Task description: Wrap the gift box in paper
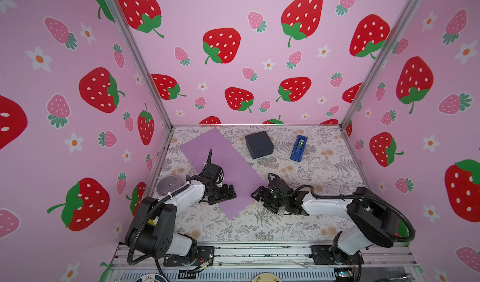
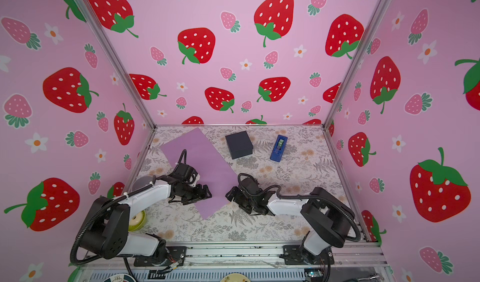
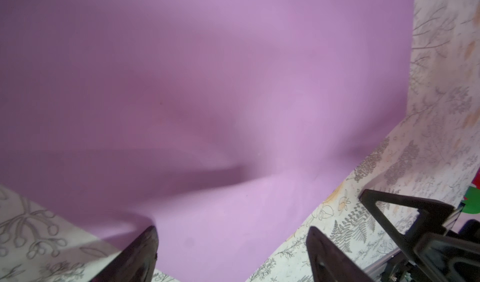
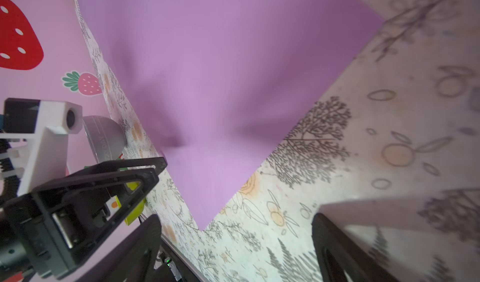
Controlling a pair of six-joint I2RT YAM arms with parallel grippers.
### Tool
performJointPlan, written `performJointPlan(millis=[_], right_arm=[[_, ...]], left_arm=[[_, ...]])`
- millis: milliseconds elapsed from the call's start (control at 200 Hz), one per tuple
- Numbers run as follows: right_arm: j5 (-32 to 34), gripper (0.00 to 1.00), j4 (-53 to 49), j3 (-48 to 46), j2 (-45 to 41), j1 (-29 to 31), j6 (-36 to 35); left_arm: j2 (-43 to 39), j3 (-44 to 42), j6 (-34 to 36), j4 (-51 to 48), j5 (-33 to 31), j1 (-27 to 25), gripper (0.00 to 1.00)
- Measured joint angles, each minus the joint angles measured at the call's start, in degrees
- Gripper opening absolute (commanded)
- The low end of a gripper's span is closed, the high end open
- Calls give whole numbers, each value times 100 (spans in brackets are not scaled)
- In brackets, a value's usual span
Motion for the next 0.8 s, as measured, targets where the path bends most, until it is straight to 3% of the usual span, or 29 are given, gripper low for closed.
performJointPlan(millis=[610, 800], right_arm=[[153, 88, 426, 713, 861, 109, 643], [142, 79, 739, 855, 1137, 125, 717]], left_arm=[[219, 186, -105, -138, 20, 20, 90], [227, 186, -116, -136, 31, 26, 88]])
